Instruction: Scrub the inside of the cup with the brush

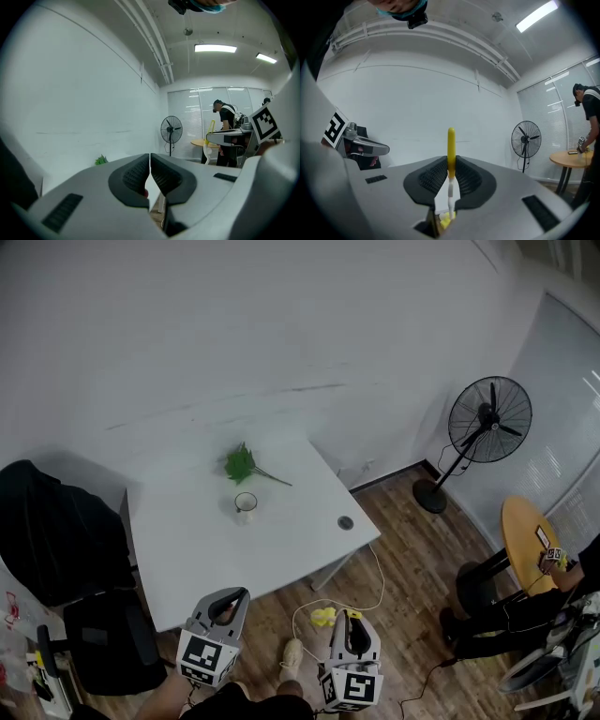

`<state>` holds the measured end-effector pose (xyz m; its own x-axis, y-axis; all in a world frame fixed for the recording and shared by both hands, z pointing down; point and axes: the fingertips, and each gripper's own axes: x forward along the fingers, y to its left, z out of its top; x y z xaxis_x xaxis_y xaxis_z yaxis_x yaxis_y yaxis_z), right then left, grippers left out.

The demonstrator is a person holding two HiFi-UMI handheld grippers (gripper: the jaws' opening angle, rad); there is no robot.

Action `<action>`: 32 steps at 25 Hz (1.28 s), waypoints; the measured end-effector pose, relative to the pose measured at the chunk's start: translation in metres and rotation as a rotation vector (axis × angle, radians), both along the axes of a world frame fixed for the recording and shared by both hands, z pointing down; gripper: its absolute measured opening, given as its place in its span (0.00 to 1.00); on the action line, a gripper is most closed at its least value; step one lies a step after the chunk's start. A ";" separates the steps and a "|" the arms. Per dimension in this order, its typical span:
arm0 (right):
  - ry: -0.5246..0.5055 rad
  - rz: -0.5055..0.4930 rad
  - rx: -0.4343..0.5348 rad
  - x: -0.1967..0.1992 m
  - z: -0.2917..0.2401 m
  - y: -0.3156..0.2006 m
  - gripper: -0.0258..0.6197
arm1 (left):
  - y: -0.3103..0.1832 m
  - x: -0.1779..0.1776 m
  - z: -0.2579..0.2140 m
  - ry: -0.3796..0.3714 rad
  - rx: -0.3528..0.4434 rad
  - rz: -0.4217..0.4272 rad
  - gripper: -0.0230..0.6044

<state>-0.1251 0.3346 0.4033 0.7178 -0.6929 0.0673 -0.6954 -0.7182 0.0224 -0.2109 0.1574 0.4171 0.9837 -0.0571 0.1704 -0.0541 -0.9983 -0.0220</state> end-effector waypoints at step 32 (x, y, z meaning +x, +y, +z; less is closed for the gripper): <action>-0.042 -0.370 0.022 0.261 0.016 -0.085 0.14 | -0.037 0.214 0.016 -0.036 -0.005 -0.345 0.08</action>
